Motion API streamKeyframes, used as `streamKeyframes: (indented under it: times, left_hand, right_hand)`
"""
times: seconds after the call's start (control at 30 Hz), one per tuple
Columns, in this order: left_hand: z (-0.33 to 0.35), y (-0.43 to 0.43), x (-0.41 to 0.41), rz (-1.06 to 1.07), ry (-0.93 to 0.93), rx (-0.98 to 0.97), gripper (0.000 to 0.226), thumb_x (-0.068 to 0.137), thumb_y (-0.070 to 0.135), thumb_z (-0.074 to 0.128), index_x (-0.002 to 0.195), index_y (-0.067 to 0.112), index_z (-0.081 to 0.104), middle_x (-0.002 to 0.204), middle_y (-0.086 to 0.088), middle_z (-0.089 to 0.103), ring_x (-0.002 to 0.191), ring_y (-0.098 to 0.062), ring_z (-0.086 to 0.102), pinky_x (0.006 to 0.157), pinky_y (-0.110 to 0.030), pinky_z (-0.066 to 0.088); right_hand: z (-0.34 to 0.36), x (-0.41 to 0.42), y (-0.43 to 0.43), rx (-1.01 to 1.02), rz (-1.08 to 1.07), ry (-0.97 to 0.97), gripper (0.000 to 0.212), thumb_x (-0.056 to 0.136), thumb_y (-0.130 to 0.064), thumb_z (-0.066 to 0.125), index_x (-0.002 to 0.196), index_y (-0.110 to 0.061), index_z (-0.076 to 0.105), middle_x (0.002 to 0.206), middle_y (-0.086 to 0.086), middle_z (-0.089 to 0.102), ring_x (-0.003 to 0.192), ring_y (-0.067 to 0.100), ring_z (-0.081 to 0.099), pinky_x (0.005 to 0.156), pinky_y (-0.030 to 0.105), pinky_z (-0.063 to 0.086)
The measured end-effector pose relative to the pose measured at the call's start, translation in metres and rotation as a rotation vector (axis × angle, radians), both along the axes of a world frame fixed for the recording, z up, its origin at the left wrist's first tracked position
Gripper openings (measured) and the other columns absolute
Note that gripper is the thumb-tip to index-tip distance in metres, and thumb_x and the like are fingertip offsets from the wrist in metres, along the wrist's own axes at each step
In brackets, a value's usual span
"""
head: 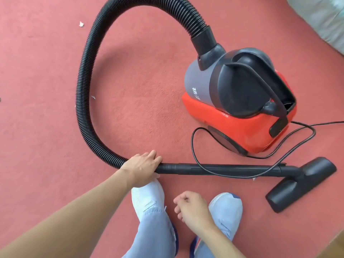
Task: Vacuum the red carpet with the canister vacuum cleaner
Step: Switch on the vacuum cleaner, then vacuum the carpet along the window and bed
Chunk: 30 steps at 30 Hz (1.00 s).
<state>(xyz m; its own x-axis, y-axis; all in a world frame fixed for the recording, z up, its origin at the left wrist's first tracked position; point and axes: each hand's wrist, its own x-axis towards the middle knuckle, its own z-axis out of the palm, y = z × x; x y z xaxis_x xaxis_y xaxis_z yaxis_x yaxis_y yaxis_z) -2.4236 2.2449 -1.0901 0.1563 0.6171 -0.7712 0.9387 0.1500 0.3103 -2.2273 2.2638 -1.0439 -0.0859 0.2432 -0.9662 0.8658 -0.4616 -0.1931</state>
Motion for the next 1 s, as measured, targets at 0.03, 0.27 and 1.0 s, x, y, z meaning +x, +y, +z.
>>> streamKeyframes:
  times: [0.03, 0.27, 1.0]
  left_hand:
    - [0.017, 0.000, -0.002, -0.005, -0.043, -0.023, 0.034, 0.102, 0.041, 0.044, 0.125, 0.016, 0.044, 0.117, -0.003, 0.048, 0.108, -0.024, 0.055, 0.094, -0.038, 0.045]
    - [0.177, 0.002, 0.000, 0.089, -0.056, -0.114, 0.039, 0.097, 0.055, 0.042, 0.114, 0.020, 0.048, 0.103, -0.002, 0.062, 0.093, -0.031, 0.063, 0.067, -0.036, 0.040]
    - [0.531, -0.019, 0.117, 0.212, -0.127, -0.748, 0.024, 0.087, 0.040, 0.057, 0.088, 0.016, 0.059, 0.083, 0.002, 0.059, 0.083, -0.019, 0.059, 0.065, -0.023, 0.041]
  right_hand:
    - [0.008, 0.003, -0.002, -0.002, -0.026, -0.008, 0.023, 0.085, -0.017, 0.048, 0.074, -0.022, 0.067, 0.060, -0.006, 0.068, 0.059, 0.011, 0.061, 0.068, 0.035, 0.055]
    - [0.126, 0.009, -0.004, -0.071, -0.354, -0.031, 0.019, 0.091, -0.003, 0.051, 0.081, -0.004, 0.068, 0.054, 0.006, 0.064, 0.043, 0.020, 0.054, 0.046, 0.026, 0.043]
    - [0.439, 0.025, -0.065, -0.200, -1.335, -0.044, 0.021, 0.090, -0.008, 0.049, 0.110, -0.001, 0.053, 0.072, 0.011, 0.054, 0.063, 0.024, 0.057, 0.054, 0.027, 0.049]
